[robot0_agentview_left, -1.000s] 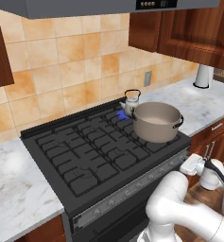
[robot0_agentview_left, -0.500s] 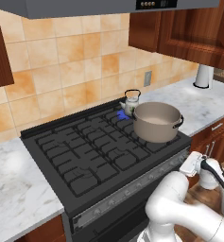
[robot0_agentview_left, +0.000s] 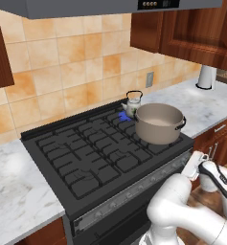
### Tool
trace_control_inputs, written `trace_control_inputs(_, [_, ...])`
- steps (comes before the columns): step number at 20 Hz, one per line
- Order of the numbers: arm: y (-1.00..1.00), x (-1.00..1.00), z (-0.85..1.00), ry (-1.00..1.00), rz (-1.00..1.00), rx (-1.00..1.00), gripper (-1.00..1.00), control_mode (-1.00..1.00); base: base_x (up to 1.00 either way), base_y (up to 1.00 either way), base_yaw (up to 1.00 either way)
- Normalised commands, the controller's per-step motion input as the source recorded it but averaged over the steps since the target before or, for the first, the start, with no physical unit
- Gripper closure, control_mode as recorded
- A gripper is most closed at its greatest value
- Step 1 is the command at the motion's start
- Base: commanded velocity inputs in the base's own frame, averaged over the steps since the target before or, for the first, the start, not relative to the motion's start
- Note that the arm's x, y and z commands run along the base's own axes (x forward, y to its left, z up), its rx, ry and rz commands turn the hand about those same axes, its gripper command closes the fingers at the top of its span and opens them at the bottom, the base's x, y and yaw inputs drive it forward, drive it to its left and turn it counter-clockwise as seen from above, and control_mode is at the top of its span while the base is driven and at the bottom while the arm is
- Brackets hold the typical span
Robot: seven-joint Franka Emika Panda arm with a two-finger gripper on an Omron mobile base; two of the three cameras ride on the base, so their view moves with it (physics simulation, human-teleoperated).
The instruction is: Pick the kettle from the cabinet and place it on a stove burner. Then pick the pot from the counter and place it on another stove burner. Finally, turn both burners on.
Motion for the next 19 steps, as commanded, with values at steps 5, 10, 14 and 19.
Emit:
trace_control_inputs(5, [0.0,-0.08,0.0,-0.09,0.05,-0.26,1.0,-1.0,0.0,0.0,0.0])
trace_control_inputs(10, [0.0,-0.07,0.0,-0.07,0.04,-0.25,1.0,-1.0,0.0,0.0,0.0])
trace_control_inputs(14, [0.0,-0.07,0.0,-0.05,0.04,-0.24,1.0,-1.0,0.0,0.0,0.0])
trace_control_inputs(19, [0.09,-0.01,0.0,0.02,0.01,-0.11,1.0,-1.0,0.0,0.0,0.0])
